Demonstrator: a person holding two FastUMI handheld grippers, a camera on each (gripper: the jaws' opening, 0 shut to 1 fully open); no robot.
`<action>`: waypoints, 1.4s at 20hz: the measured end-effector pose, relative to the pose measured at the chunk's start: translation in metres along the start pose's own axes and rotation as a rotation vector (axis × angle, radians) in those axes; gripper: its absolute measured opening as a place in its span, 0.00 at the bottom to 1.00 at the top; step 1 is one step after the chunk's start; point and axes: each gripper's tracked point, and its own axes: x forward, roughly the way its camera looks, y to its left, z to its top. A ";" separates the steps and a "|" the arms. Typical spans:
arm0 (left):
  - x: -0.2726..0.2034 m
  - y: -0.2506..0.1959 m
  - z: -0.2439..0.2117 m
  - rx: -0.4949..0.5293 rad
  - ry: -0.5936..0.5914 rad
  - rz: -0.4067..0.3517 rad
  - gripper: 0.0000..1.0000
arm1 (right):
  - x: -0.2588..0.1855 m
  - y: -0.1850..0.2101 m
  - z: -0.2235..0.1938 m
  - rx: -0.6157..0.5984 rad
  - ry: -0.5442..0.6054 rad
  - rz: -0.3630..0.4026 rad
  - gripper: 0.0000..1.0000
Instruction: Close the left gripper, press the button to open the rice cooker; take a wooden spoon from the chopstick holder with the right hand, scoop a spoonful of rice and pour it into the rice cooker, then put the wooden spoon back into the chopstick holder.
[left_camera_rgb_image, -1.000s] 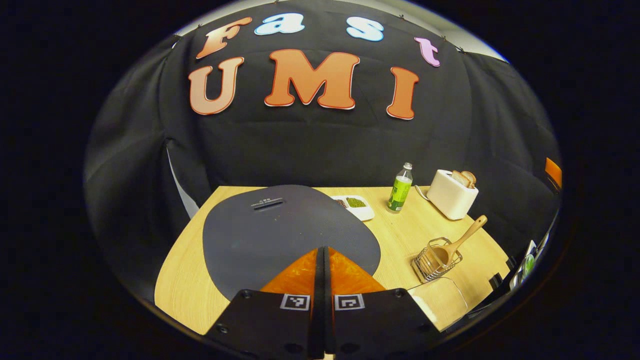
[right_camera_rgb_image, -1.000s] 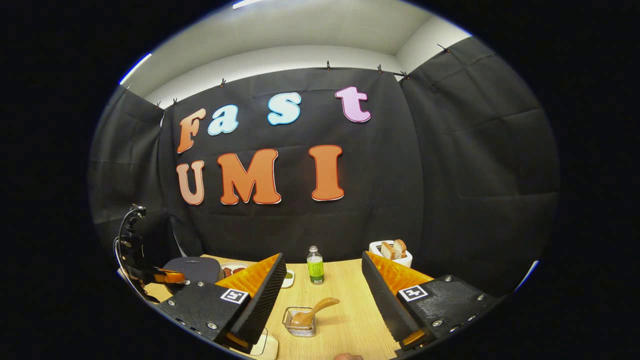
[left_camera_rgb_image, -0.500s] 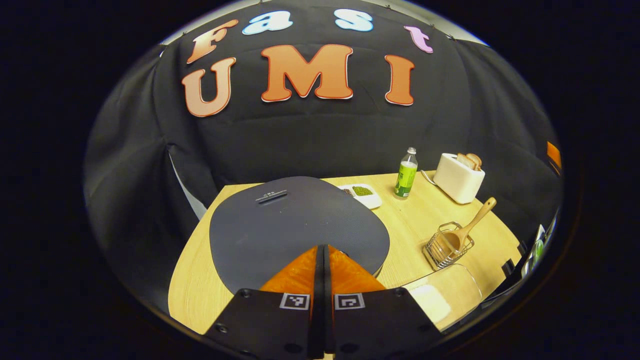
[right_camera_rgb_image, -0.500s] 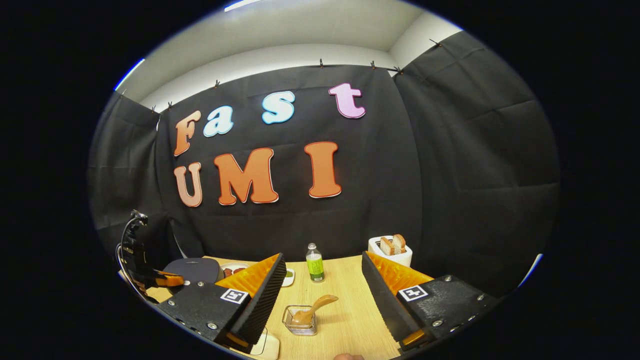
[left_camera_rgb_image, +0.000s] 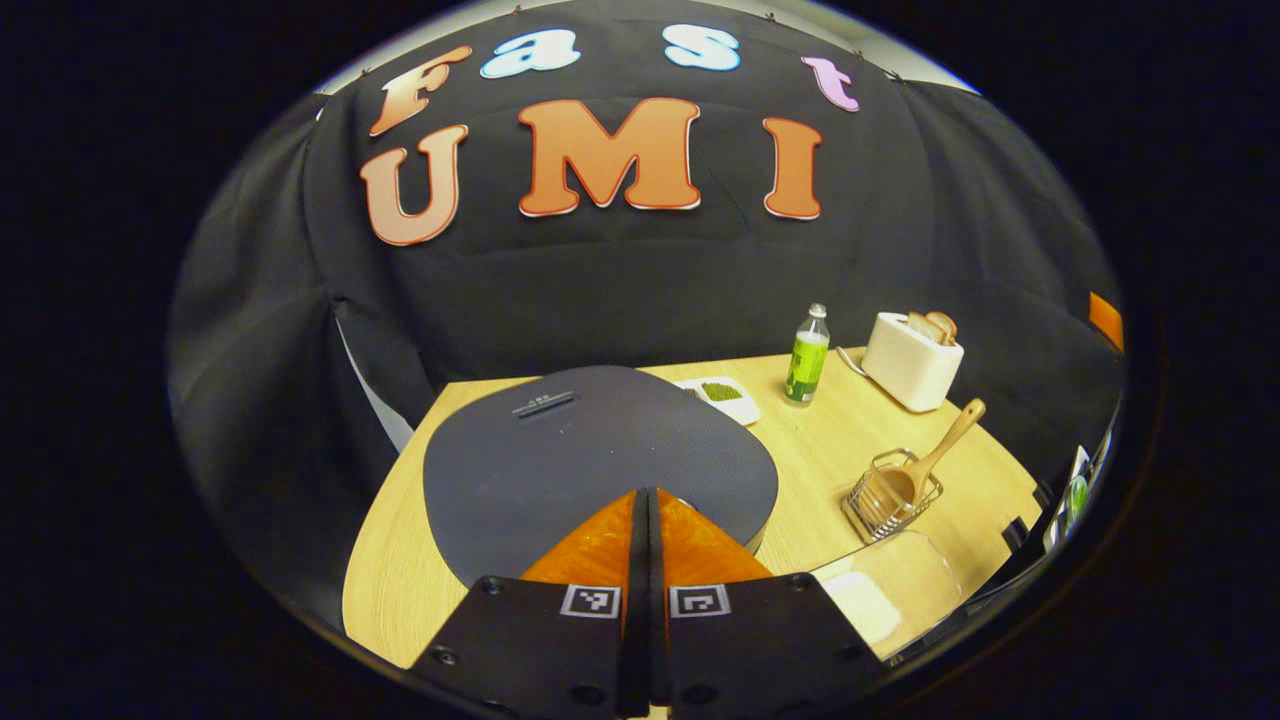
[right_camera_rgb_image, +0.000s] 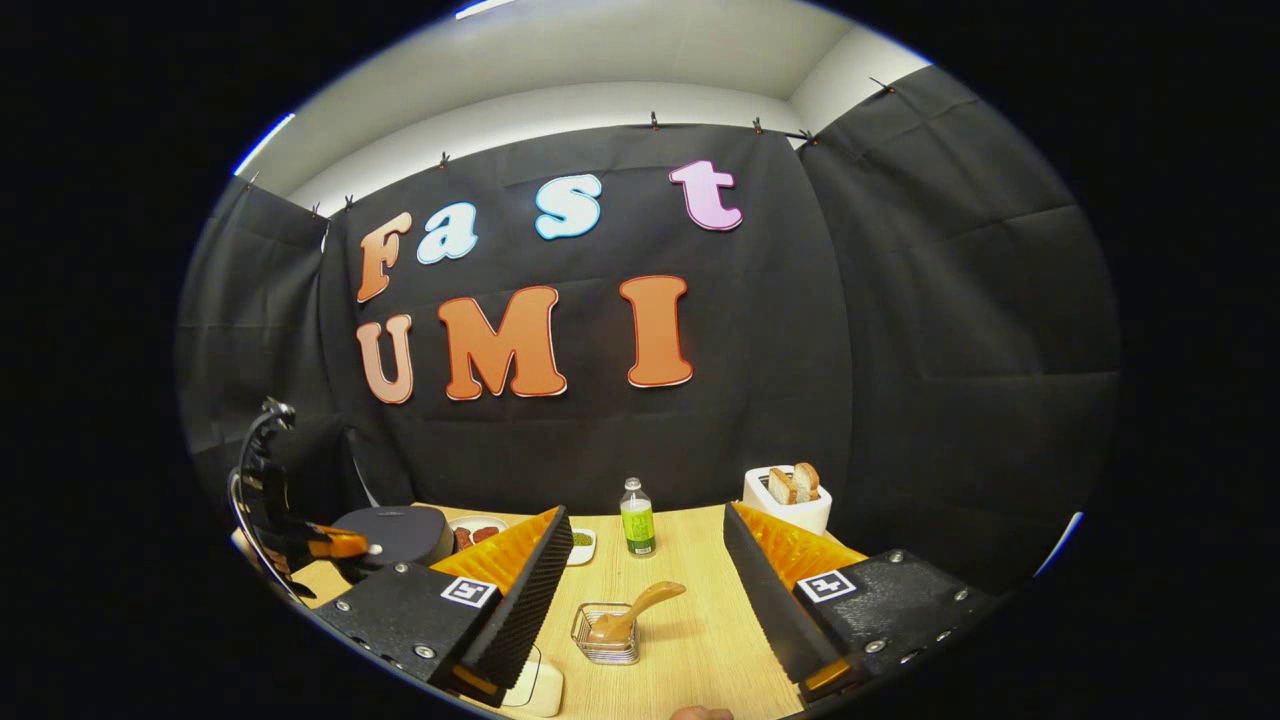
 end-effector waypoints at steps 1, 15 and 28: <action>-0.011 0.004 0.022 -0.010 -0.061 0.023 0.06 | -0.001 -0.001 0.001 -0.004 -0.007 -0.008 0.94; -0.133 0.065 0.104 -0.070 -0.382 0.081 0.01 | 0.038 -0.002 -0.053 0.088 -0.002 -0.071 0.94; -0.136 0.127 0.089 -0.098 -0.396 0.132 0.94 | 0.094 0.004 -0.193 0.183 0.238 -0.156 0.95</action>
